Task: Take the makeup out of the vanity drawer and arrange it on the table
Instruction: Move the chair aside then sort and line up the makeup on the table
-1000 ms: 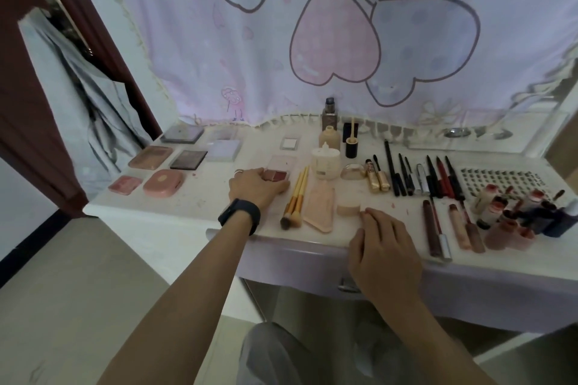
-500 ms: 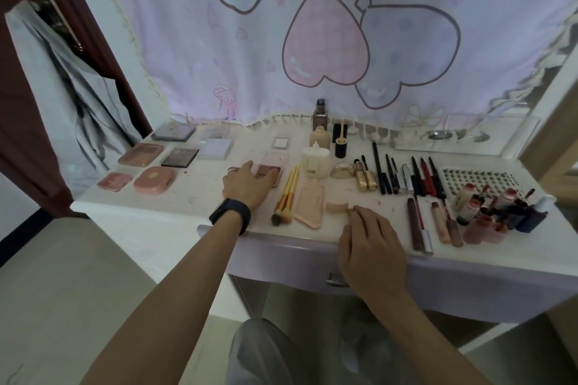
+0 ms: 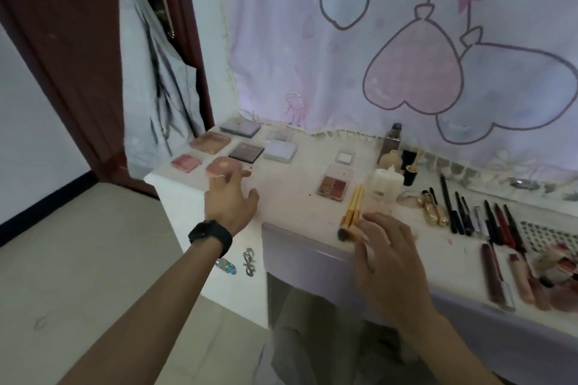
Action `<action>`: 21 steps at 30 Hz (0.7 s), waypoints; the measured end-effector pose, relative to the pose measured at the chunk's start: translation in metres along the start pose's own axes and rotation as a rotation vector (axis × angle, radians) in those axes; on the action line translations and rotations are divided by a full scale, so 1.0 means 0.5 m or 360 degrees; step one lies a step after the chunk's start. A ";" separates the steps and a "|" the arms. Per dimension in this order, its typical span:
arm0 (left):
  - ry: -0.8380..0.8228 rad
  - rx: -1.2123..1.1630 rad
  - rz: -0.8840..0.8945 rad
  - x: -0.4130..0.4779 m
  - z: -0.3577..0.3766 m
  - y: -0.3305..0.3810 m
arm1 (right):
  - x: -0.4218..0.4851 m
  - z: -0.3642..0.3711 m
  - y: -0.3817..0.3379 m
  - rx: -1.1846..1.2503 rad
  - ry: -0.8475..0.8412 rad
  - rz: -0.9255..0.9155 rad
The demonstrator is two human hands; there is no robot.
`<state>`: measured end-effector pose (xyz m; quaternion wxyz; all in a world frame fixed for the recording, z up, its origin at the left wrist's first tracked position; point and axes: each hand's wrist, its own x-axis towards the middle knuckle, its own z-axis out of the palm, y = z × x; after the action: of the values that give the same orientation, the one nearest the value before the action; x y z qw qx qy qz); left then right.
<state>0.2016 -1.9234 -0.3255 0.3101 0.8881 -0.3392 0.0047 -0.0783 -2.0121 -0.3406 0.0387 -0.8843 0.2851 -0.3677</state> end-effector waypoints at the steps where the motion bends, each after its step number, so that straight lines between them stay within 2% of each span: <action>1: 0.0022 0.0053 -0.0036 0.004 -0.005 -0.012 | 0.018 0.020 -0.024 0.0000 -0.0035 -0.0063; 3: 0.0045 0.0118 -0.0110 0.018 -0.012 -0.035 | 0.053 0.068 -0.071 -0.0006 -0.0159 -0.0135; 6: 0.0085 0.0105 -0.0241 0.051 -0.020 -0.066 | 0.107 0.149 -0.132 -0.0002 -0.0500 -0.0122; 11: 0.0075 0.0175 -0.0285 0.096 -0.023 -0.095 | 0.146 0.245 -0.145 -0.0197 -0.0890 -0.0213; 17: 0.0070 0.0273 -0.0234 0.113 -0.019 -0.107 | 0.130 0.251 -0.143 -0.0255 -0.0815 -0.0245; 21: 0.0129 0.0103 -0.0229 0.092 -0.021 -0.104 | 0.132 0.249 -0.147 -0.0181 -0.0790 -0.0203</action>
<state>0.2704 -1.9150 -0.3354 0.2944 0.9188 -0.2614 0.0293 0.0776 -2.0036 -0.3692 0.0343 -0.9644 0.2307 -0.1245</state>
